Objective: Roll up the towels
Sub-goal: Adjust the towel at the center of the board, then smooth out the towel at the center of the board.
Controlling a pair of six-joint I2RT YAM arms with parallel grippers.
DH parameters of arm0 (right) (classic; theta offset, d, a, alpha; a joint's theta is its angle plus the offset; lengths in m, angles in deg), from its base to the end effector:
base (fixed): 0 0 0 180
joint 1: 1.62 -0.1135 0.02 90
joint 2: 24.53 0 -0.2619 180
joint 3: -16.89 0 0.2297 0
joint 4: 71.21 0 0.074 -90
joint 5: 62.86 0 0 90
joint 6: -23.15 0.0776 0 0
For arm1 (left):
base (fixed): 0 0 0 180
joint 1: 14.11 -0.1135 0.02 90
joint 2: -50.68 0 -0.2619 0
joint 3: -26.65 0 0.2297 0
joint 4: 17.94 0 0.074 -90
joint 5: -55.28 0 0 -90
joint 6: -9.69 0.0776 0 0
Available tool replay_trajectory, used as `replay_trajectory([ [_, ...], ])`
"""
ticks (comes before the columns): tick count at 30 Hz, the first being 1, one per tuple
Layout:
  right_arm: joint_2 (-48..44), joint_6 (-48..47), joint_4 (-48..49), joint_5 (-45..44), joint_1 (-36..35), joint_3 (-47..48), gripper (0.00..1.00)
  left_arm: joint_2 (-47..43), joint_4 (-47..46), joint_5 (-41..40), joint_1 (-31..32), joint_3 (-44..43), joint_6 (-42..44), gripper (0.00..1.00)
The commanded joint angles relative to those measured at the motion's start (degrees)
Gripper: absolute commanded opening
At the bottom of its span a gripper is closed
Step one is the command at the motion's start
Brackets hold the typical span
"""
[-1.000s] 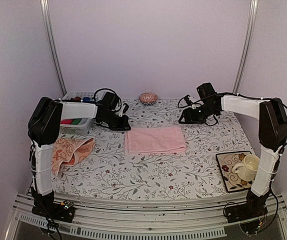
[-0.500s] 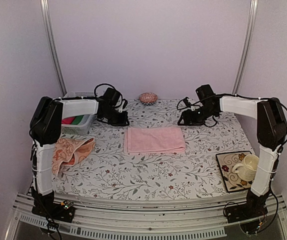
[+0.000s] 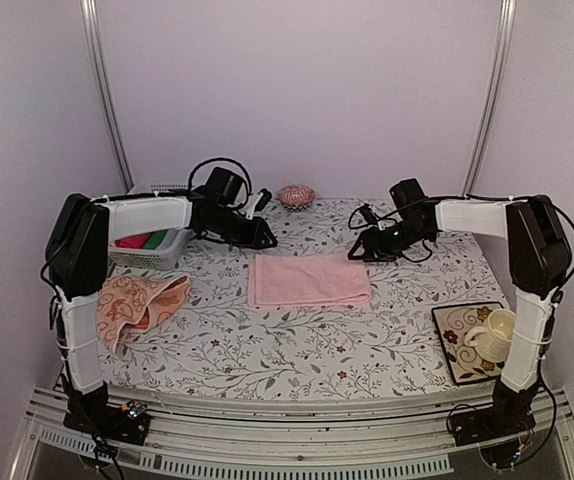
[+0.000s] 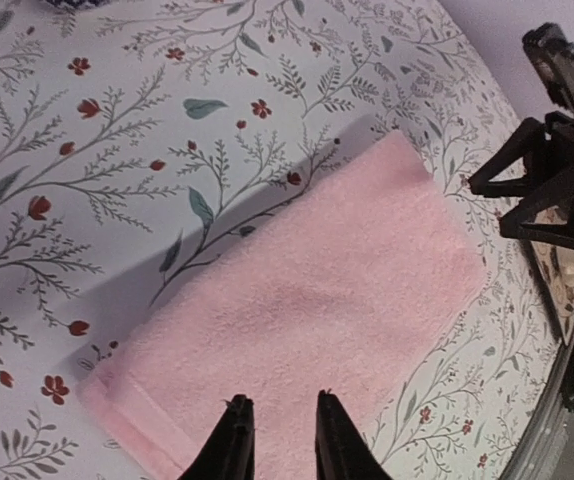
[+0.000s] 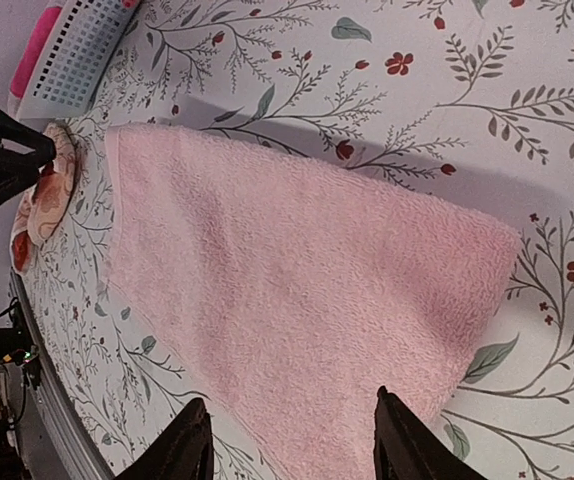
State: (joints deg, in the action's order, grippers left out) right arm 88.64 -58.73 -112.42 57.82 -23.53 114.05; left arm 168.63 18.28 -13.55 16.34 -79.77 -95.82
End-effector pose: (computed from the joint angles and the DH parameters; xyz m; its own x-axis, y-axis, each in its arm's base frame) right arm 0.3749 0.1935 0.1726 -0.8537 -0.2124 -0.4754 -0.4613 0.7322 0.5012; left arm 0.3877 -0.2604 0.1906 -0.7972 0.1794 -0.5764 0.4864 0.7564 -0.4374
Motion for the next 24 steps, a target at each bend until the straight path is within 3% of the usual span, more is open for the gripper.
replay_trajectory([
  [1, 3.6, 2.7, 8.8, 11.9, 1.6, -0.7, 0.54, 0.8, 0.1, 9.3, 0.8, 2.4, 3.3, 0.17],
  [8, 10.4, 4.5, 14.9, 21.1, 4.5, 0.7, 0.48, 3.8, 4.2, 11.3, 2.2, 2.6, 5.7, 0.13],
  [13, 12.2, 7.3, 20.2, 24.9, 6.2, -1.7, 0.48, 4.8, 5.7, 7.6, 2.4, 4.5, 6.2, 0.05],
  [17, 13.1, 6.2, 20.4, 26.3, 6.1, -3.5, 0.48, 6.7, 7.7, 3.7, 2.4, 5.5, 6.9, 0.00],
  [24, 9.8, 5.0, 20.6, 26.6, 6.1, -11.5, 0.48, 8.6, 8.0, 1.6, 2.4, 6.2, 7.2, 0.00],
])
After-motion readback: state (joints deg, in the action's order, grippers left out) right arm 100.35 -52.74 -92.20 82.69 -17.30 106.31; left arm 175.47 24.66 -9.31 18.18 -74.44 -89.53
